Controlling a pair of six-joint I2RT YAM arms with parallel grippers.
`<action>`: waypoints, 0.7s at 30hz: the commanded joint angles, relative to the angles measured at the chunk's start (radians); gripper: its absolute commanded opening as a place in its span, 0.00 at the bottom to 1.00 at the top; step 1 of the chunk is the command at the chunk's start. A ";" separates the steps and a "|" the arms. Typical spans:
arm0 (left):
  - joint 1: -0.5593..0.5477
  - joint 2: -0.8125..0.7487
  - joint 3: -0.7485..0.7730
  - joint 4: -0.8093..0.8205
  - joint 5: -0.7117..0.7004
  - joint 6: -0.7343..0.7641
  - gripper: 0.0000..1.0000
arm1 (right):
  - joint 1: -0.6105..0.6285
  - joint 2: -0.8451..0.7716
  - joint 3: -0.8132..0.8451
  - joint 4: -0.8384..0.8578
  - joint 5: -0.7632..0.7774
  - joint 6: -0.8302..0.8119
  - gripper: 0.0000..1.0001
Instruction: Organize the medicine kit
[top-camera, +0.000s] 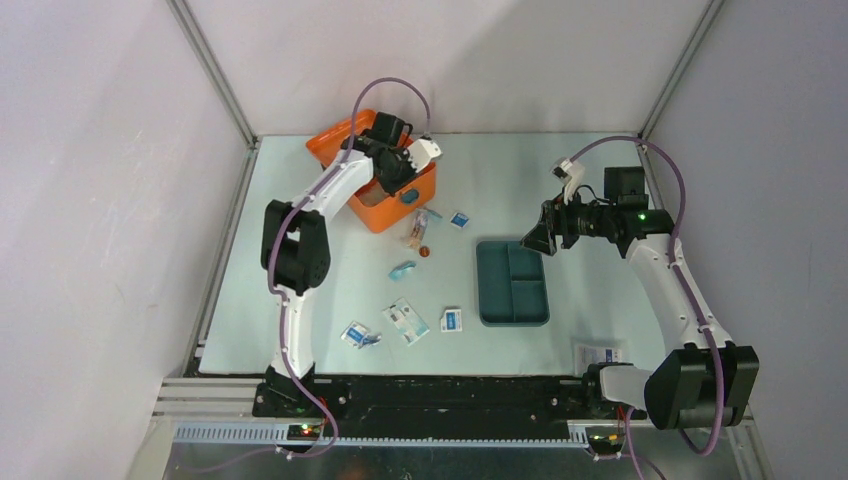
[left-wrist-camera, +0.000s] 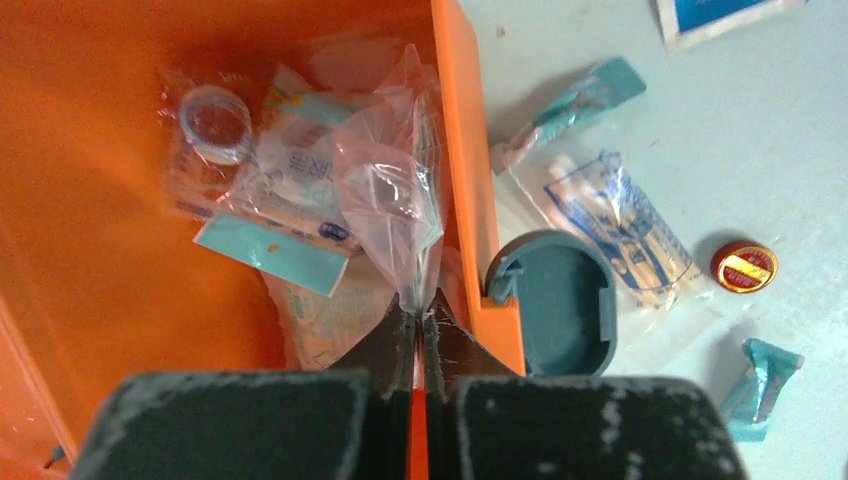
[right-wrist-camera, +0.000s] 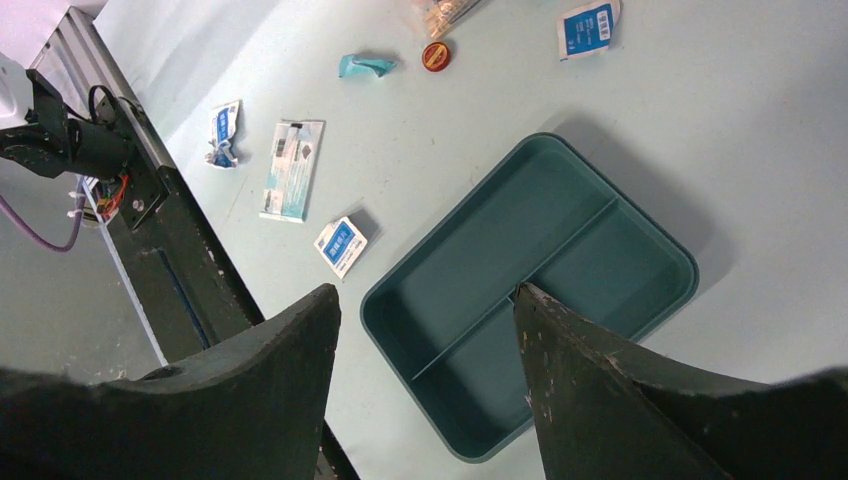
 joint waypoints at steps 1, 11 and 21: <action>0.009 -0.056 -0.025 -0.078 -0.038 0.068 0.00 | 0.011 -0.002 0.001 0.013 0.000 -0.008 0.69; 0.041 -0.008 0.077 -0.132 -0.040 0.004 0.03 | 0.021 0.003 0.002 0.014 0.010 -0.011 0.69; 0.043 -0.041 0.130 -0.142 -0.102 -0.009 0.57 | 0.023 0.003 0.002 0.005 0.016 -0.020 0.69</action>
